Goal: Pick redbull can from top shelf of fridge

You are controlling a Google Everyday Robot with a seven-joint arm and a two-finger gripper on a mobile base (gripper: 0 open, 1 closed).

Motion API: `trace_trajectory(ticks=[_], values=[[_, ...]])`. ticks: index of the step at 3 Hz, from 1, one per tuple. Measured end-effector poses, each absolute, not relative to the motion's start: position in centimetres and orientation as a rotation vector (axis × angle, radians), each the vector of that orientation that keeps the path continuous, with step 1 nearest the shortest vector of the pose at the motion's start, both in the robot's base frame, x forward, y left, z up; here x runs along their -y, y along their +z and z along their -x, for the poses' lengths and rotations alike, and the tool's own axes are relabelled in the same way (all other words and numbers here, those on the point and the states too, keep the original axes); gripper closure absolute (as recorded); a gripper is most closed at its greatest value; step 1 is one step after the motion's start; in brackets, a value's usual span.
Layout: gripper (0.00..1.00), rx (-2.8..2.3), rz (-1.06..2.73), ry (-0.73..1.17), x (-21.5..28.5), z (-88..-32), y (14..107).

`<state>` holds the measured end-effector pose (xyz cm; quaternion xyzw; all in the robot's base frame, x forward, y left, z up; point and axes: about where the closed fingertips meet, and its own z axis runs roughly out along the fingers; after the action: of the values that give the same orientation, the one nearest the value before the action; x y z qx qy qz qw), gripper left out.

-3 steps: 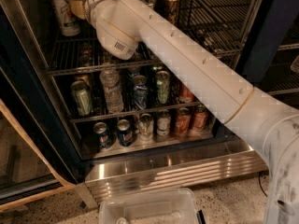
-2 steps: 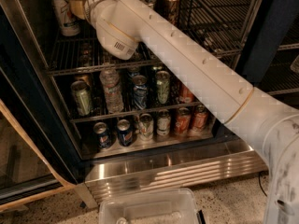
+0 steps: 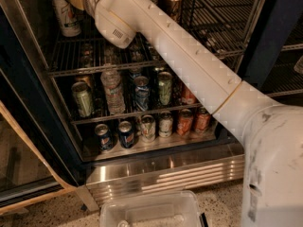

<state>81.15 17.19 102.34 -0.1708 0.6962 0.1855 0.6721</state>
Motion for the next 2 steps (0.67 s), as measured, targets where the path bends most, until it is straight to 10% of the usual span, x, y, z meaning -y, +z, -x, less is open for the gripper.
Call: trace_trajectory(ticks=[2], values=[[0.34,-1.577,0.403,0.353,-16.0,-84.4,103.0]])
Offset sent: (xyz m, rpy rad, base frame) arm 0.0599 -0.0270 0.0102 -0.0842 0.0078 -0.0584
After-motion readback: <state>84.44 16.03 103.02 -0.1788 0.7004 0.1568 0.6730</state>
